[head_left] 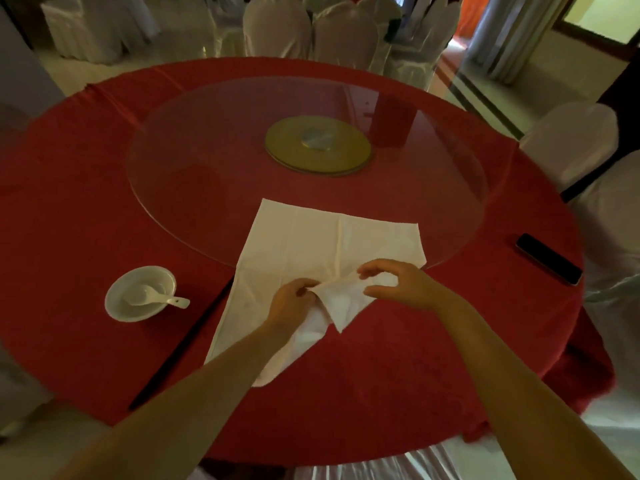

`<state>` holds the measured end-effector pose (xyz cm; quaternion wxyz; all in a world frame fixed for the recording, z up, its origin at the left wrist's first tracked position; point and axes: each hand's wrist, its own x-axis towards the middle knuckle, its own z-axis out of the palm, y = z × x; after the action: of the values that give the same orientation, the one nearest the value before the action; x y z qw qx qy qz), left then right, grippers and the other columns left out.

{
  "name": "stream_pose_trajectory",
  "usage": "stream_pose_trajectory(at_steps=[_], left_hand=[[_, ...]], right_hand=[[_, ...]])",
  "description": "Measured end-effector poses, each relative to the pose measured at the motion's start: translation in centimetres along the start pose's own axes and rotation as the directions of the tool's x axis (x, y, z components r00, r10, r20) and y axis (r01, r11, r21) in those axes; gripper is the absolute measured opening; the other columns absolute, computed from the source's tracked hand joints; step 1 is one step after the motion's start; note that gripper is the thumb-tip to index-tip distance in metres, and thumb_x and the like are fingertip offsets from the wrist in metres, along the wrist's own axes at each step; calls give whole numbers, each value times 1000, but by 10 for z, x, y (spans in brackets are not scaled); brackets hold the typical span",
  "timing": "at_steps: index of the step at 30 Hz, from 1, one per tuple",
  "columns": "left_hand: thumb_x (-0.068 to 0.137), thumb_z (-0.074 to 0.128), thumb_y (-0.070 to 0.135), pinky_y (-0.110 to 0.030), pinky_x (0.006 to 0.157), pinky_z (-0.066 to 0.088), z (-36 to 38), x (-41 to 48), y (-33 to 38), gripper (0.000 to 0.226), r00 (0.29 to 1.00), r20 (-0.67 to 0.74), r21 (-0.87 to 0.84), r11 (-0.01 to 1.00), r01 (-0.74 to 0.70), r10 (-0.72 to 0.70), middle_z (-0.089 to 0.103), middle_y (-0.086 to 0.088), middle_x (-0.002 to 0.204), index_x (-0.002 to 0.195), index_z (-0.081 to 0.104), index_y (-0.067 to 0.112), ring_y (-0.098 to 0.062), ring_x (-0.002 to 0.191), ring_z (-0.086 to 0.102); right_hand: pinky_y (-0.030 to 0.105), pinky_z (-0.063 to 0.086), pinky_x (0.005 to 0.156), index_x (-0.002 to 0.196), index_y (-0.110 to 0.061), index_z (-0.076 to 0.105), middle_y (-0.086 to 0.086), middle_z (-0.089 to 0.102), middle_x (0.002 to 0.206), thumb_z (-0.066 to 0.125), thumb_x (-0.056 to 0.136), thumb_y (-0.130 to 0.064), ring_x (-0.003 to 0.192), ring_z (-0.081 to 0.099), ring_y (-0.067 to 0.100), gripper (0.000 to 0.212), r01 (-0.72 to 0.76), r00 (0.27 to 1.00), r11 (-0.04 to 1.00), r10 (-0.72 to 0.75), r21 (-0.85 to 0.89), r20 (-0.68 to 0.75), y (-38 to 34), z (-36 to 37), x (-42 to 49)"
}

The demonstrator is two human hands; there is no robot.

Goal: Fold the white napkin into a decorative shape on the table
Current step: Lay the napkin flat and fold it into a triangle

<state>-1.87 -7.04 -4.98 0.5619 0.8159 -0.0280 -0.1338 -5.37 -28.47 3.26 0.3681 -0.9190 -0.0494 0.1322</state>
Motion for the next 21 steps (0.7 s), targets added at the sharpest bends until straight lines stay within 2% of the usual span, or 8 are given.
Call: stream_pose_trajectory(at_steps=[3, 5, 9, 10, 12, 15, 18, 21], left_hand=[[85, 43, 6, -9, 54, 43, -23, 29, 3, 32, 993, -87, -123, 990, 65, -76, 62, 4, 94, 96, 64, 28, -7, 74, 57], [86, 43, 4, -8, 56, 42, -38, 52, 7, 32, 992, -112, -127, 991, 48, -62, 63, 4, 99, 95, 66, 23, -7, 80, 57], [87, 47, 2, -19, 70, 43, -64, 108, 8, 24, 978, -180, -155, 985, 78, -106, 66, -7, 104, 97, 69, 8, -16, 90, 57], [86, 49, 5, -24, 71, 43, -70, 122, 6, 22, 967, -222, -121, 988, 101, -126, 66, -8, 100, 93, 69, 8, -20, 89, 58], [85, 48, 6, -33, 75, 46, -81, 148, -2, 20, 965, -246, 123, 984, 128, -95, 67, -13, 98, 89, 68, 4, -28, 92, 60], [82, 54, 7, -33, 83, 46, -91, 174, -14, 27, 994, -103, 435, 898, 71, -29, 64, -12, 113, 107, 63, 6, -29, 104, 58], [80, 63, 13, -31, 80, 47, -91, 191, -26, 33, 998, 5, 475, 877, -63, 69, 65, -10, 112, 113, 61, 12, -25, 98, 60], [84, 62, 22, -23, 73, 43, -87, 207, -34, 23, 986, -26, 442, 887, -135, 164, 69, -6, 104, 105, 66, 13, -16, 87, 60]], right_hand=[[11, 36, 91, 123, -24, 55, -11, 60, 121, 55, 86, -5, 114, 51, 0, 42, 67, 991, 994, -57, -81, 121, -14, 5, 41], [16, 31, 97, 128, -23, 51, -7, 56, 128, 43, 78, 11, 120, 46, 7, 60, 92, 989, 980, -69, -179, 131, -18, 13, 68], [28, 32, 108, 133, -26, 46, -2, 49, 138, 34, 71, 18, 129, 39, 14, 77, 21, 998, 978, -34, -210, -55, -14, 27, 117], [32, 32, 110, 134, -25, 44, 0, 48, 139, 36, 72, 17, 130, 39, 17, 75, 11, 995, 977, -33, -215, -99, -9, 27, 129], [36, 33, 110, 137, -21, 42, 3, 48, 138, 45, 78, 10, 129, 39, 21, 67, -1, 991, 975, -28, -222, -129, 2, 27, 150], [40, 34, 109, 137, -17, 41, 4, 50, 137, 61, 85, -13, 128, 40, 22, 55, 8, 995, 963, -35, -270, -93, 15, 32, 176], [43, 35, 106, 131, -16, 49, 4, 55, 131, 62, 87, -24, 123, 43, 24, 47, 25, 980, 944, -89, -330, -180, 20, 46, 204], [41, 41, 94, 109, -15, 66, 5, 67, 111, 60, 89, -22, 108, 51, 25, 23, -7, 920, 934, -133, -357, -369, 20, 56, 233]])
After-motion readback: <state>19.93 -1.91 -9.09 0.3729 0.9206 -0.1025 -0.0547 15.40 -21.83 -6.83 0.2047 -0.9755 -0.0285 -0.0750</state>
